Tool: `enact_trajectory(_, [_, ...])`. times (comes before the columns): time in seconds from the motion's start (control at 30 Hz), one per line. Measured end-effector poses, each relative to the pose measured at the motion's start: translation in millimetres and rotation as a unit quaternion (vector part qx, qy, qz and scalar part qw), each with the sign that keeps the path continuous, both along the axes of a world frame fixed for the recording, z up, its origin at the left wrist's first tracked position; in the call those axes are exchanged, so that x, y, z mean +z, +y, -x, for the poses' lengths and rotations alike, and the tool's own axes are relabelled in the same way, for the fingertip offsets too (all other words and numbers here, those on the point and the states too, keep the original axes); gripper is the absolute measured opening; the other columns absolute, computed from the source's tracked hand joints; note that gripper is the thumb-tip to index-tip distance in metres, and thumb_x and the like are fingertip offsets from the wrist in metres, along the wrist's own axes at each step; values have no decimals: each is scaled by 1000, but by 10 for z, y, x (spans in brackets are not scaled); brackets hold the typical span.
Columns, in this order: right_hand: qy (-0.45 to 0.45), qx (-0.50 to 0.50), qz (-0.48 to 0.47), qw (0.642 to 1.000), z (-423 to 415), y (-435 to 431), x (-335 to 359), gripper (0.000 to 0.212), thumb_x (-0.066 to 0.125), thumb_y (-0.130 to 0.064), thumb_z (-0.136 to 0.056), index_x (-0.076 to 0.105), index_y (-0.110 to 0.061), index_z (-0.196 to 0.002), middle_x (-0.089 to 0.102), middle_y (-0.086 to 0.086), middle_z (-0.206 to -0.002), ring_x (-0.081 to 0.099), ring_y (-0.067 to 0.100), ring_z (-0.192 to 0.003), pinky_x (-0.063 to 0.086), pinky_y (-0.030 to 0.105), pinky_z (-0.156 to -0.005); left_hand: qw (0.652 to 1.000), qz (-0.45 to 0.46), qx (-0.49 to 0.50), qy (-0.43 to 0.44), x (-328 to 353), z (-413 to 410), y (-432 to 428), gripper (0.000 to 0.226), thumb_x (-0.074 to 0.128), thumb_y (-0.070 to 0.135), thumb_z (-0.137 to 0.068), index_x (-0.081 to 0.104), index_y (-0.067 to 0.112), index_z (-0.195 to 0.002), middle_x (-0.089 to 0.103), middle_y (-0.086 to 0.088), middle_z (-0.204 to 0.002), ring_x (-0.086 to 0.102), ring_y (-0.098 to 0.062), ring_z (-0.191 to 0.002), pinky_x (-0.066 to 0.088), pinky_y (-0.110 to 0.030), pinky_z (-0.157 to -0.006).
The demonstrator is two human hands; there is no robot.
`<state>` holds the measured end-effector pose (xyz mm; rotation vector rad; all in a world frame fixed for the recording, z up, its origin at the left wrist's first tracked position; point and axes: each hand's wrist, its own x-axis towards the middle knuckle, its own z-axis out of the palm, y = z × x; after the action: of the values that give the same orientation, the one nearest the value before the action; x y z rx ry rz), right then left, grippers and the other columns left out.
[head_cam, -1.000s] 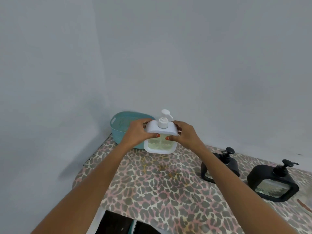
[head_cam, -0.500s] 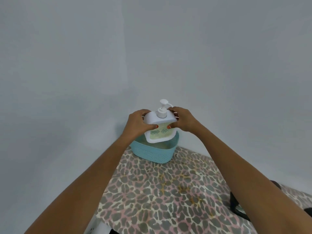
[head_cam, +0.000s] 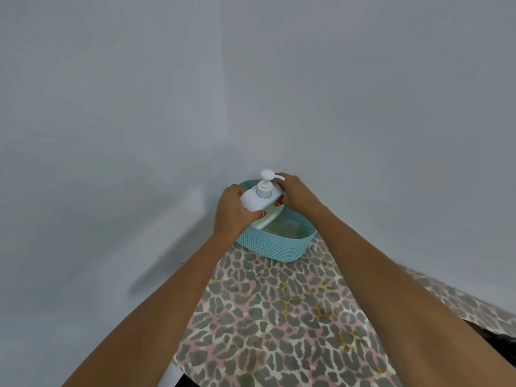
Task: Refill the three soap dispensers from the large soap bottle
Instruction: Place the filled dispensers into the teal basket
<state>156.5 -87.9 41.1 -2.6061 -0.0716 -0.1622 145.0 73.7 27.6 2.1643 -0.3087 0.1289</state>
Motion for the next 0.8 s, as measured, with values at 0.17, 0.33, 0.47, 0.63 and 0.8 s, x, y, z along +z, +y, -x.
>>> enact_trajectory(0.17, [34,-6,-1,999,-200,20,-167,64,65,9,-73,44,-5,-131,49,17,-130,48,32,-118,40,37,-98,1000,-6,19,6,-106,-59,-12,61,82,18,-62,47,1,-110,50,-14,-113,47,-20,-95,33,-21,-72])
enact_trajectory(0.33, [33,7,11,999,-305,56,-274,61,61,10,-76,43,-5,-132,46,16,-132,46,32,-119,38,35,-98,999,-1,29,40,-181,-116,-21,61,81,21,-65,45,3,-111,55,-13,-113,53,-23,-96,38,-26,-70])
enact_trajectory(0.47, [25,37,30,999,-353,76,-251,63,60,12,-76,43,-7,-134,46,15,-134,45,31,-120,37,37,-99,998,-3,44,42,-182,-123,-27,59,79,23,-68,44,4,-112,52,-13,-114,53,-25,-100,38,-26,-70])
enact_trajectory(0.63, [-17,29,69,997,-367,95,-343,61,59,9,-70,54,-15,-127,60,18,-118,53,35,-108,45,39,-88,997,2,62,43,-194,-80,-50,57,76,25,-71,43,2,-112,49,-13,-115,52,-25,-100,35,-25,-69])
enact_trajectory(0.8, [-20,17,14,1000,-322,108,-392,59,56,14,-71,57,-12,-124,63,18,-114,57,32,-104,42,31,-82,998,0,56,39,-202,-89,-49,63,77,33,-70,43,4,-114,48,-12,-115,51,-22,-101,35,-24,-70])
